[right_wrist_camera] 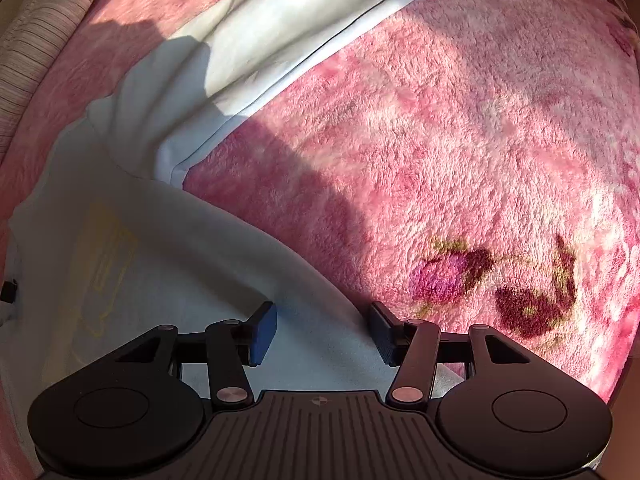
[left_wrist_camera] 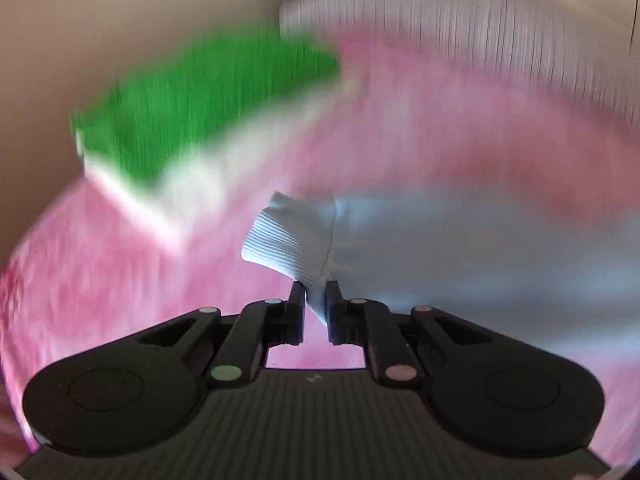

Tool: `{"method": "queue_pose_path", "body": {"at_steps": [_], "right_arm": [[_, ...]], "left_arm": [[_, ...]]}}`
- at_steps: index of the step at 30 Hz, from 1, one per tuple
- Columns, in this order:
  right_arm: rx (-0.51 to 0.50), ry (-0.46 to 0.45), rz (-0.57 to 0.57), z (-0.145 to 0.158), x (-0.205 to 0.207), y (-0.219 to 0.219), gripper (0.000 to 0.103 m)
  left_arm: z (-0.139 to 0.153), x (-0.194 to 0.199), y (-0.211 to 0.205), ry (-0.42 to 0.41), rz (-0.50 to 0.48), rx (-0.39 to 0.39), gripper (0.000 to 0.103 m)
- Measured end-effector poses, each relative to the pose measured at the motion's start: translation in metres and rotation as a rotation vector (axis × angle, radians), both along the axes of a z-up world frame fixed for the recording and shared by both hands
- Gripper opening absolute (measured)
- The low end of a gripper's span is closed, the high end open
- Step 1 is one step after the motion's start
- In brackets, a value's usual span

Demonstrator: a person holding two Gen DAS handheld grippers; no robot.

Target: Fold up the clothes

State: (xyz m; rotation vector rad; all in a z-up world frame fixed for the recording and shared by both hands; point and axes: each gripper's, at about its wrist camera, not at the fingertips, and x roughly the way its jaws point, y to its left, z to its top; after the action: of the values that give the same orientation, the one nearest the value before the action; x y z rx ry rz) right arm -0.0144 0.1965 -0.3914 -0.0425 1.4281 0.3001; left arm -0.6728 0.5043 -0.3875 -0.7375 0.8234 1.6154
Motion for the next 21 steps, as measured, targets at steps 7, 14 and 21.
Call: {"method": "queue_pose_path", "body": {"at_steps": [7, 14, 21], "right_arm": [[0.038, 0.003, 0.136, 0.005, -0.007, -0.011, 0.055], [0.117, 0.028, 0.193, 0.011, -0.005, -0.054, 0.055], [0.214, 0.039, 0.341, 0.029, 0.004, -0.118, 0.055]], "left_arm": [[0.01, -0.006, -0.045, -0.235, 0.175, -0.069, 0.013], [0.01, 0.043, -0.137, -0.507, -0.069, -0.271, 0.036], [-0.002, 0.107, -0.212, -0.613, -0.267, -0.343, 0.044]]}}
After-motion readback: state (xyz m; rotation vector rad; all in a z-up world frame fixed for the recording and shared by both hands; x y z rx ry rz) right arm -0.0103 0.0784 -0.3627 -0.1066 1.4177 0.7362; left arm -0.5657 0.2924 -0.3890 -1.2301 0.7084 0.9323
